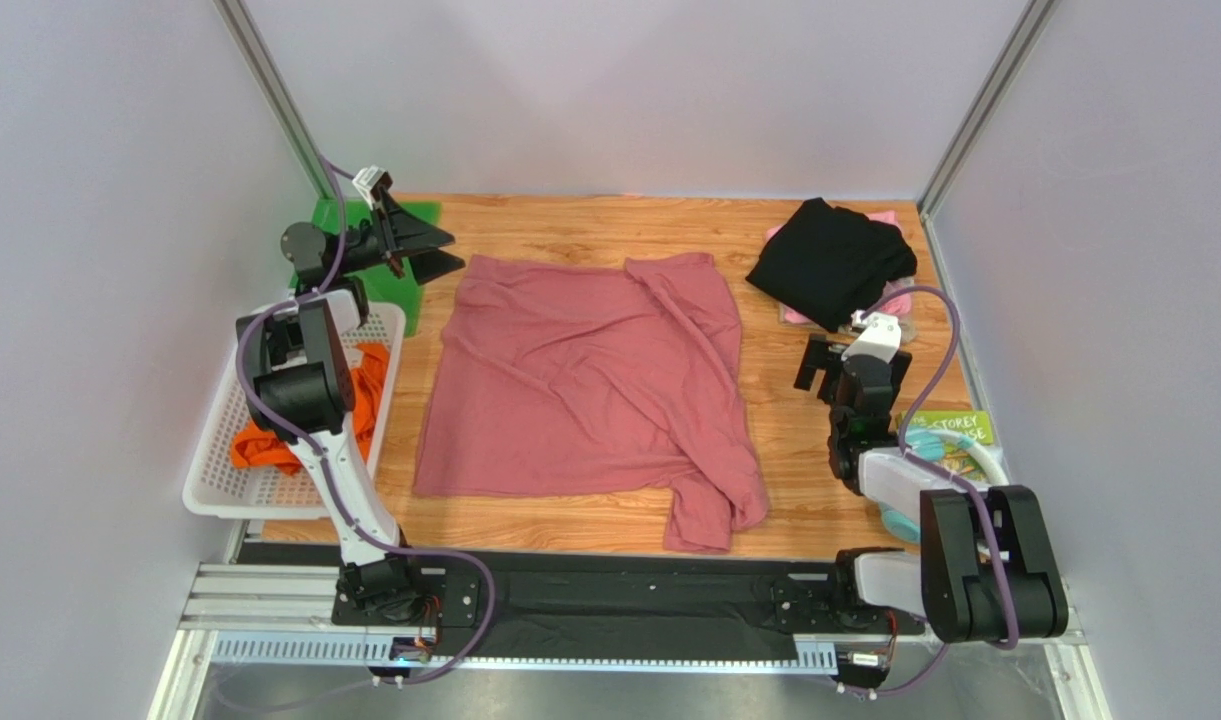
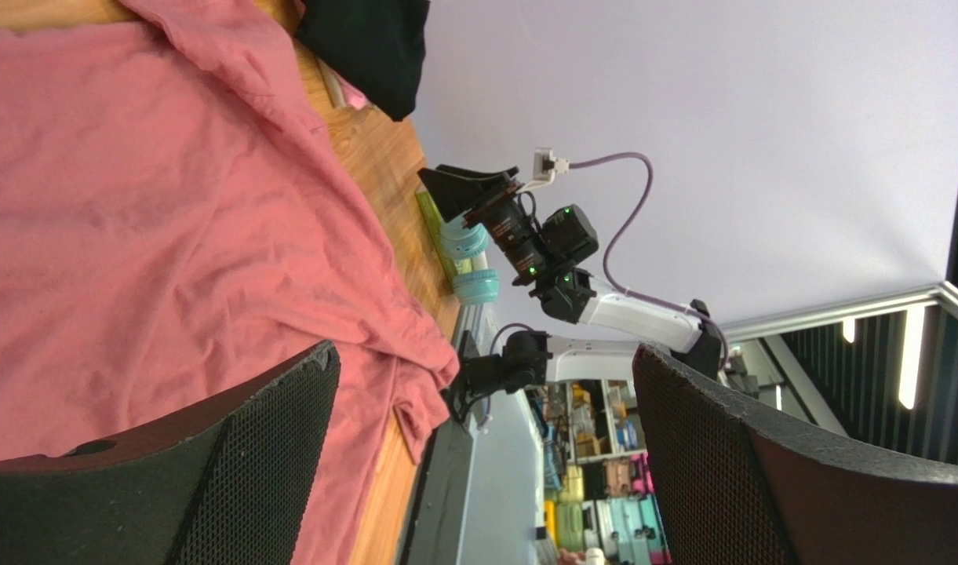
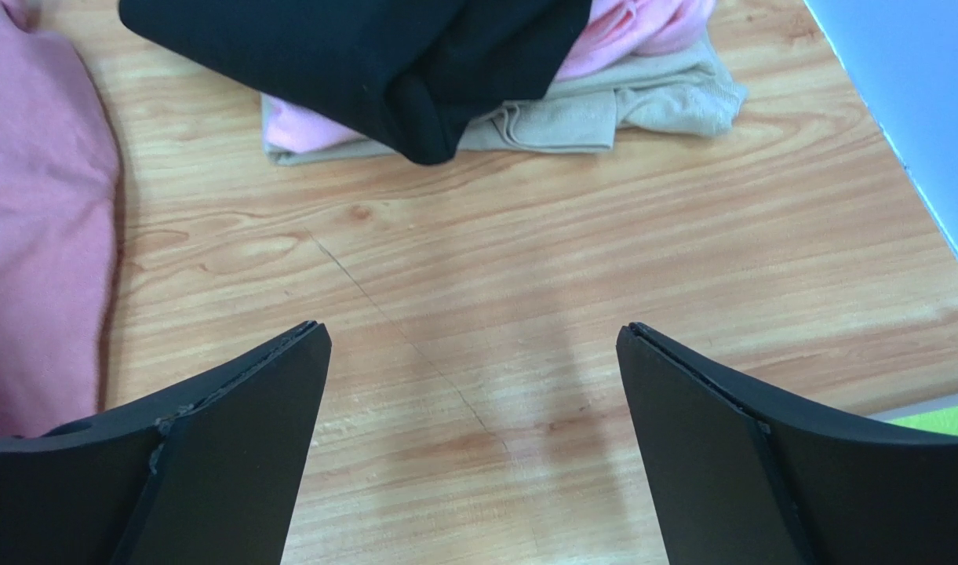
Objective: Fold and stack the t-shirts
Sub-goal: Flatten out the tshirt
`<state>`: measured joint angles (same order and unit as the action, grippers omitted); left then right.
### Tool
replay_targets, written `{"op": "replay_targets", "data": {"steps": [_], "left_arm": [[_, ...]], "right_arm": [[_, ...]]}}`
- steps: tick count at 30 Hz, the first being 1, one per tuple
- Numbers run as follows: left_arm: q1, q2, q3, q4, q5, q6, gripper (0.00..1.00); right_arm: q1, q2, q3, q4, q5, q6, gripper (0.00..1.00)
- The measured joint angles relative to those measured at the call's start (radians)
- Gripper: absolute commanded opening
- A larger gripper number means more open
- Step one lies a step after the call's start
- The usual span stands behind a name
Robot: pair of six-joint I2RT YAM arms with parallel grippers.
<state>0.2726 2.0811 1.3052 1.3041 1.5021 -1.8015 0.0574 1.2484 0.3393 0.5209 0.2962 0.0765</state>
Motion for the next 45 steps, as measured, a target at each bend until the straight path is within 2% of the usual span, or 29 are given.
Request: {"op": "replay_targets", "data": {"steps": [13, 17, 45], "left_arm": [[0.005, -0.039, 0.000, 0.000, 0.000, 0.011, 1.00], [0.009, -0.039, 0.000, 0.000, 0.000, 0.014, 1.00], [0.031, -0.039, -0.022, -0.002, 0.000, 0.036, 1.00]], "right_arm": [[0.020, 0.048, -0.055, 0.192, 0.071, 0.000, 1.00], [0.030, 0.102, -0.164, 0.382, 0.043, -0.024, 1.00], [0.034, 0.108, -0.129, 0.367, 0.070, -0.022, 1.00]]}}
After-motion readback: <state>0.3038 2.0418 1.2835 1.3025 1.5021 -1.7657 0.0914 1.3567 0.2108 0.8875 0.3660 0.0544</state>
